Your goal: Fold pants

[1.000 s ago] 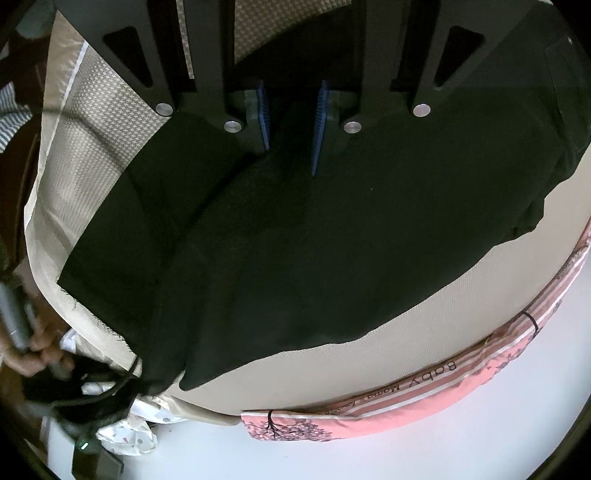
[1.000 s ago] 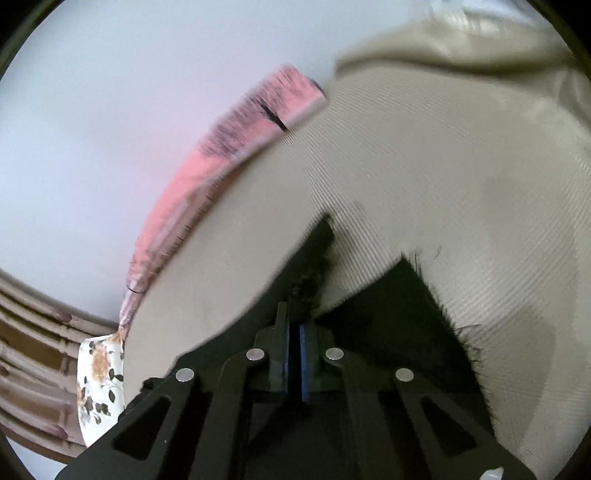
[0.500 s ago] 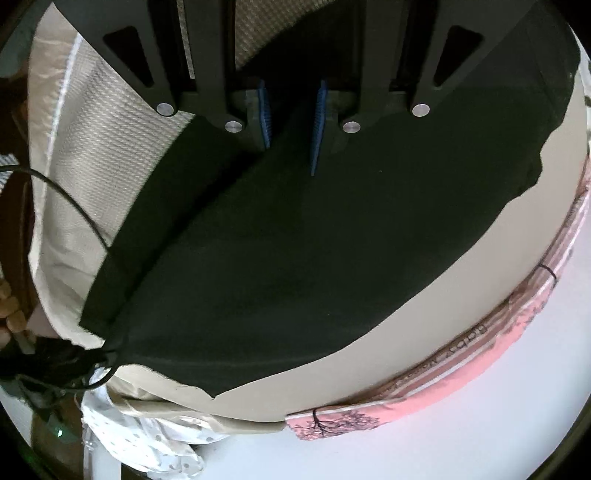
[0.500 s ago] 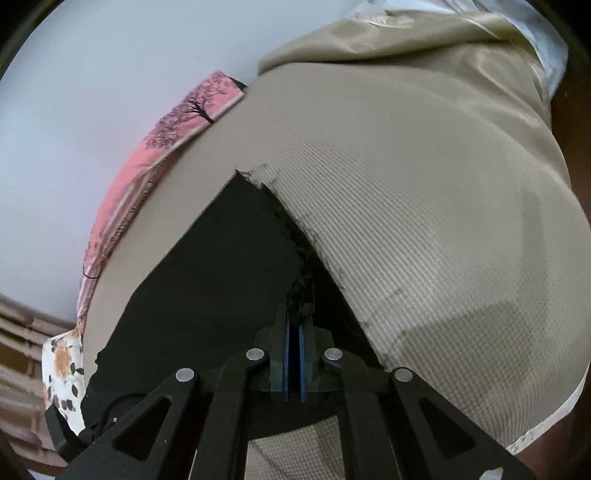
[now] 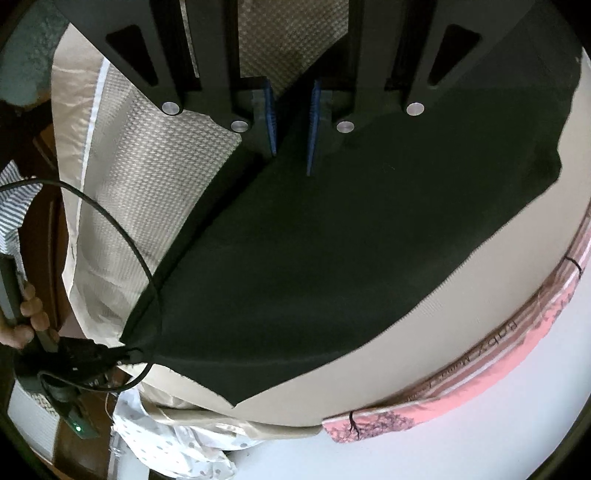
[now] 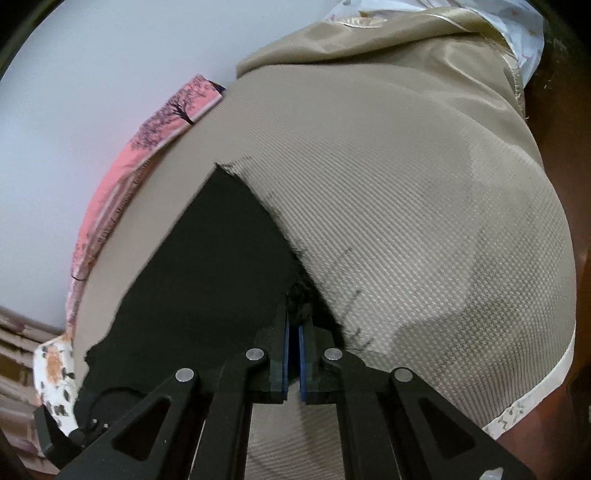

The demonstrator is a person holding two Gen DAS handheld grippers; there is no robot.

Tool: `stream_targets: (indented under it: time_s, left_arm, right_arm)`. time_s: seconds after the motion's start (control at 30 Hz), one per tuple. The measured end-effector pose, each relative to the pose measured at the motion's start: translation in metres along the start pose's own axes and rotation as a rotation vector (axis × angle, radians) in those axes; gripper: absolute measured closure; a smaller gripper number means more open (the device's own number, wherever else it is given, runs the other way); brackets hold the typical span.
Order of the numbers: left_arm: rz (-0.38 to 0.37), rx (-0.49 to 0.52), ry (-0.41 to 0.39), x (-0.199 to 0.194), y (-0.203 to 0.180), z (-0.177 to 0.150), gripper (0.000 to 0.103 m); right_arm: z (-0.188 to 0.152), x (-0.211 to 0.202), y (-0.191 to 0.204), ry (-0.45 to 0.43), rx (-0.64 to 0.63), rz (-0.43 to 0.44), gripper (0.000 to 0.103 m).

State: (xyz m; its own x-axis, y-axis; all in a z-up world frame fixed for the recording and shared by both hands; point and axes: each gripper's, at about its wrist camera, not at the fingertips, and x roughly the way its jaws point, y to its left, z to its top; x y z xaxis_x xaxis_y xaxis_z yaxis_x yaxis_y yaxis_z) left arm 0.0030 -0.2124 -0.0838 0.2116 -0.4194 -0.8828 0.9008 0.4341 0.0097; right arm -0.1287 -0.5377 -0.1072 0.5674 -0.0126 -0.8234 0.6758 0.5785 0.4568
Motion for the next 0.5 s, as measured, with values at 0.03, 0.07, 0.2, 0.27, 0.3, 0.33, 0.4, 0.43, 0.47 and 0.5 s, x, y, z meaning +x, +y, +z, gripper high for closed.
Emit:
stream_targets:
  time_s: [0.03, 0.07, 0.2, 0.27, 0.3, 0.33, 0.4, 0.43, 0.47, 0.5]
  left_arm:
    - [-0.002, -0.011, -0.007, 0.0, 0.001, 0.0, 0.088]
    - [-0.004, -0.016, -0.007, 0.001, 0.002, 0.001, 0.087]
    - [-0.02, -0.049, 0.004, 0.0, 0.004, 0.002, 0.081]
    - [-0.053, -0.066, -0.002, -0.005, 0.004, 0.001, 0.066]
    - [-0.078, -0.084, -0.014, -0.009, 0.006, 0.001, 0.059]
    - [-0.09, -0.094, -0.027, -0.014, 0.008, 0.001, 0.046]
    - [-0.118, -0.1, -0.077, -0.029, 0.01, -0.001, 0.04]
    - [-0.127, -0.096, -0.098, -0.036, 0.012, -0.002, 0.039]
    - [-0.127, -0.097, -0.123, -0.045, 0.015, -0.002, 0.039]
    - [-0.114, -0.11, -0.151, -0.055, 0.021, -0.003, 0.038]
  right_arm:
    - [0.0, 0.004, -0.003, 0.01, 0.006, -0.009, 0.1]
    - [-0.001, 0.007, -0.005, 0.019, 0.018, -0.001, 0.101]
    - [0.003, 0.008, -0.01, 0.047, 0.04, 0.029, 0.095]
    - [0.005, 0.005, -0.01, 0.055, 0.048, 0.026, 0.09]
    - [0.005, 0.002, -0.011, 0.056, 0.055, 0.028, 0.081]
    - [0.006, -0.003, -0.011, 0.048, 0.058, 0.004, 0.073]
    - [0.006, -0.013, -0.011, 0.025, 0.057, -0.061, 0.056]
    - [0.006, -0.022, -0.01, -0.001, 0.042, -0.069, 0.056]
    - [0.008, -0.029, -0.008, -0.017, 0.037, -0.082, 0.056]
    - [0.009, -0.034, -0.007, -0.029, 0.032, -0.092, 0.056]
